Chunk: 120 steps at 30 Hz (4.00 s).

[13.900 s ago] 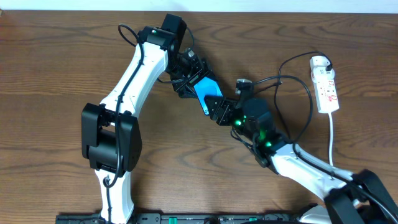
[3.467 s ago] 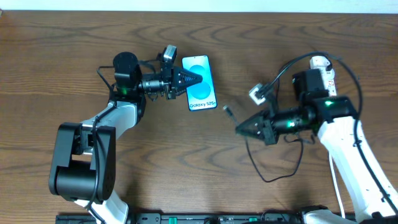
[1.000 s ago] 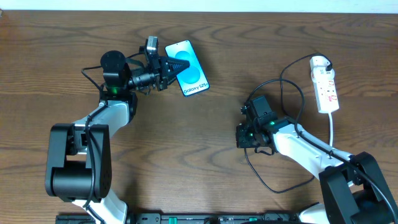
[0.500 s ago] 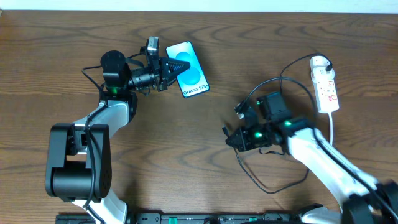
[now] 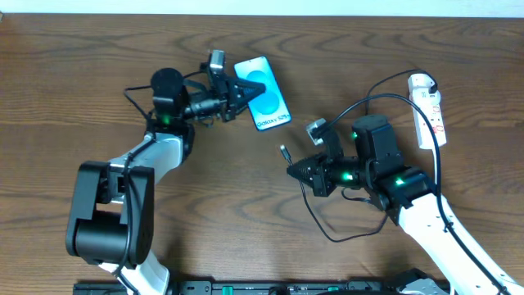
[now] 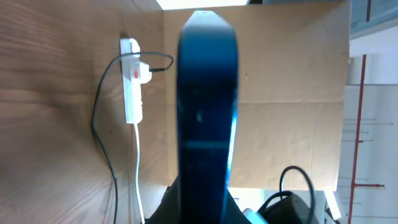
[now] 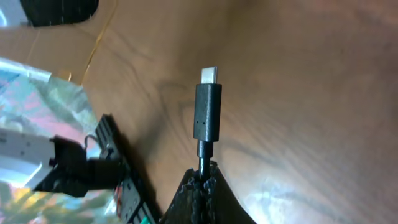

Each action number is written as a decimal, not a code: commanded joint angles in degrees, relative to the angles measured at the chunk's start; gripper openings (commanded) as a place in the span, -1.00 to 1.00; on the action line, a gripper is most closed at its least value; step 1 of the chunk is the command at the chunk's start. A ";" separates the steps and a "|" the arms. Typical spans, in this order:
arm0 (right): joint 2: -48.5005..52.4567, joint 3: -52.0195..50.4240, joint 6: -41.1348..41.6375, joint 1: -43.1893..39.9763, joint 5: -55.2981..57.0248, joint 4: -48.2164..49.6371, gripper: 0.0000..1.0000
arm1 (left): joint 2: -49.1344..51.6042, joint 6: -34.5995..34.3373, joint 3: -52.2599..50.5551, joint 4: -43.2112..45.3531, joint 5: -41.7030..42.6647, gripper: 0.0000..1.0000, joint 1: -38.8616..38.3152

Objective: Plug charger to phone and switch on socket
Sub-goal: 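Align the USB-C plug under the phone held upright by left gripper, then push the plug up into the phone's charging port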

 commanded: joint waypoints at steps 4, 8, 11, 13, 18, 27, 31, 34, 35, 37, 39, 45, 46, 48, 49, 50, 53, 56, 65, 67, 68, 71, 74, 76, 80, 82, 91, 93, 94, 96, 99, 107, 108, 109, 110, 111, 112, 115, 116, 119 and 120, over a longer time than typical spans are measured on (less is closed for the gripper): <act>-0.13 0.17 2.62 0.33 3.23 4.46 -0.97 | -0.70 0.15 1.66 0.74 -1.18 -0.85 -0.26; -0.13 0.17 4.55 0.33 5.84 4.50 -0.97 | -0.70 0.15 1.66 0.72 -1.18 -0.85 -0.26; -0.13 0.17 5.68 0.33 5.73 4.92 -0.97 | -0.70 0.15 1.66 0.74 -1.20 -0.85 -0.26; -0.13 0.17 6.49 0.33 5.70 5.18 -0.97 | -0.70 0.15 1.66 0.74 -1.20 -0.85 -0.26; -0.13 0.17 6.49 0.33 4.24 5.79 -0.98 | -0.70 0.17 1.66 0.74 -1.22 -0.85 -0.50; -0.13 0.17 9.57 0.33 2.71 6.86 -0.98 | -0.70 0.17 1.66 0.74 -1.22 -0.85 -1.27; -0.13 0.17 14.23 0.33 1.88 7.06 -0.98 | -0.70 0.17 1.66 0.74 -1.18 -0.85 -1.29; -0.11 0.17 14.21 0.33 -0.33 7.98 -0.98 | -0.70 0.15 1.66 0.74 -1.16 -0.85 -1.29; -0.11 0.17 14.21 0.33 -0.33 8.09 -0.98 | -0.70 0.15 1.66 0.74 -1.16 -0.85 -1.29; -0.09 0.17 14.16 0.31 -0.20 8.15 -0.98 | -0.70 0.15 1.66 0.74 -1.16 -0.85 -1.29; 0.15 0.17 14.21 0.28 -0.28 8.59 -0.98 | -0.70 0.13 1.66 0.74 -1.16 -0.85 -1.29; 1.62 0.17 16.65 0.28 -0.28 9.62 -0.98 | -0.70 -0.35 1.66 0.74 -1.16 -0.85 -1.29; 2.08 0.17 16.74 0.28 -0.28 10.08 -0.98 | -0.70 -1.07 1.66 0.76 -1.18 -0.85 -1.29; 2.47 0.17 16.79 0.28 -0.31 10.75 -0.98 | -0.70 -1.18 1.66 0.76 -1.16 -0.85 -1.29; 2.56 0.17 16.90 0.28 -0.31 10.93 -0.98 | -0.70 -1.18 1.66 0.76 -1.14 -0.85 -1.29; 2.64 0.17 17.03 0.28 -0.26 11.04 -0.98 | -0.70 -1.18 1.66 0.76 -1.14 -0.85 -1.29; 2.67 0.17 17.64 0.28 -0.28 11.52 -0.98 | -0.70 -1.18 1.66 0.74 -0.92 -0.85 -1.29; 2.69 0.17 18.01 0.28 -0.28 11.76 -0.98 | -0.70 -1.20 1.66 0.76 -0.92 -0.85 -1.29; 2.89 0.17 19.10 0.28 -0.31 11.96 -0.98 | -0.70 -2.51 1.66 0.74 -0.98 -0.85 -1.29; 2.89 0.17 19.10 0.28 -0.31 11.96 -0.98 | -0.70 -2.62 1.66 0.74 -0.98 -0.85 -1.29; 2.89 0.17 19.12 0.28 -0.31 11.98 -0.98 | -0.70 -2.89 1.66 0.76 -1.01 -0.85 -1.29; 2.89 0.17 19.12 0.28 -0.31 11.96 -0.98 | -0.70 -3.54 1.66 0.74 -1.42 -0.85 -1.29; 2.89 0.17 19.12 0.28 -0.31 12.00 -0.98 | -0.70 -3.56 1.66 0.74 -1.66 -0.85 -1.29; 2.89 0.17 19.12 0.28 -0.31 12.13 -0.98 | -0.70 -3.56 1.66 0.74 -1.64 -0.85 -1.29; 2.89 0.17 19.12 0.28 -0.31 12.22 -0.98 | -0.70 -3.54 1.66 0.76 -1.64 -0.85 -1.46; 2.89 0.17 19.19 0.28 -0.31 12.22 -0.98 | -0.70 -3.54 1.66 0.74 -1.66 -0.85 -1.70; 2.89 0.17 19.52 0.28 -0.31 12.55 -0.98 | -0.70 -3.54 1.66 0.76 -1.99 -0.85 -2.40; 2.89 0.17 19.50 0.28 -0.26 12.55 -0.98 | -0.70 -3.52 1.66 0.76 -1.79 -0.85 -2.40; 2.89 0.17 19.45 0.28 -0.17 12.55 -0.98 | -0.70 -3.41 1.66 0.76 -1.62 -0.86 -2.40; 2.89 0.17 19.21 0.28 0.46 12.55 -0.98 | -0.70 -1.95 1.66 0.76 -0.76 -0.85 -2.40; 2.89 0.17 17.79 0.28 3.39 12.59 -0.98 | -0.70 0.52 1.66 0.79 1.90 -0.85 -2.40; 2.89 0.17 16.24 0.28 7.80 15.23 -0.98 | -0.70 1.03 1.66 0.79 4.46 -0.85 -2.43; 2.89 0.17 16.24 0.28 8.28 15.39 -0.98 | -0.70 1.03 1.66 0.79 4.46 -0.85 -2.54; 2.89 0.17 16.26 0.28 8.61 15.39 -0.98 | -0.70 1.03 1.66 0.79 4.44 -0.85 -2.71; 2.89 0.17 16.24 0.31 8.81 15.37 -0.98 | -0.70 1.01 1.66 0.79 4.44 -0.85 -2.86; 2.89 0.17 16.24 0.31 8.79 15.37 -0.95 | -0.70 1.01 1.66 0.79 4.42 -0.85 -3.15; 2.89 0.17 16.24 0.33 8.76 15.32 -0.88 | -0.70 1.03 1.66 0.79 4.24 -0.85 -3.41; 2.89 0.17 16.17 0.33 8.76 14.38 -0.58 | -0.70 1.05 1.66 0.79 3.19 -0.85 -3.50; 2.89 0.17 15.45 0.33 8.74 13.94 -0.53 | -0.70 1.07 1.66 0.76 2.73 -0.85 -3.48; 2.89 0.17 11.08 0.35 8.72 11.52 -0.39 | -0.70 1.57 1.66 0.76 1.38 -0.85 -3.48; 2.89 0.17 9.88 0.35 8.70 10.88 -0.38 | -0.70 2.21 1.66 0.76 1.16 -0.85 -3.48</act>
